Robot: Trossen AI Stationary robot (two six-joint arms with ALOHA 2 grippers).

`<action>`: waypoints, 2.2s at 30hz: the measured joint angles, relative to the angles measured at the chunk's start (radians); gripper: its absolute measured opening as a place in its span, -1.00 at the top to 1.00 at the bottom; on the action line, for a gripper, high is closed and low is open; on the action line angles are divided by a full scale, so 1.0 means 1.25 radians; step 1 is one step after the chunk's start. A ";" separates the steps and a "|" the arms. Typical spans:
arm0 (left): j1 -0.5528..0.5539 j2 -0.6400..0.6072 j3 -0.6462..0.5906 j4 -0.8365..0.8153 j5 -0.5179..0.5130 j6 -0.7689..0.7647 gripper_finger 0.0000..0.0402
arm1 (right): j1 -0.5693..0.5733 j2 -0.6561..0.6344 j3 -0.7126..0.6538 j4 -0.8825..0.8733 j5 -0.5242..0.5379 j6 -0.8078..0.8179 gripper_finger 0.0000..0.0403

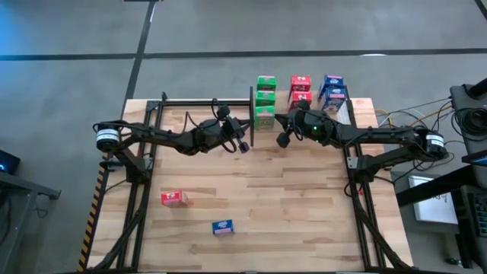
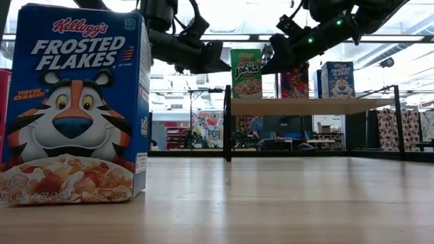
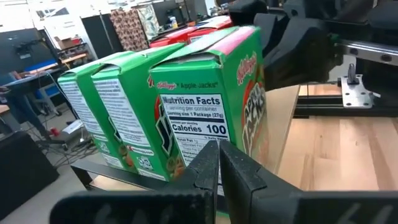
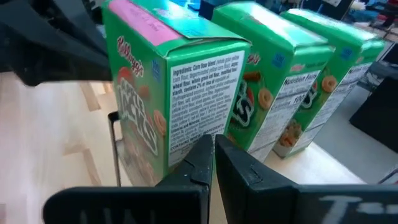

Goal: Stack cereal on shelf
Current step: Put the top green cereal box on the shelf aligned with other green cereal boxes, then put the blue cereal box on the shelf aligned with other blue cereal boxes

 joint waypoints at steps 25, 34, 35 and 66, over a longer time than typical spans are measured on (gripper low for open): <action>-0.007 -0.026 0.000 -0.041 -0.007 0.008 1.00 | 0.007 0.005 0.001 -0.012 -0.021 0.010 0.94; -0.007 -0.071 0.000 -0.114 -0.008 0.014 1.00 | 0.009 -0.023 0.001 -0.034 -0.004 0.009 0.94; -0.007 -0.074 0.000 -0.116 -0.008 0.020 1.00 | 0.010 -0.029 0.001 -0.034 -0.003 0.009 0.94; 0.086 -0.109 -0.002 -0.098 0.000 0.142 1.00 | -0.108 0.019 0.360 -0.426 -0.001 -0.012 0.94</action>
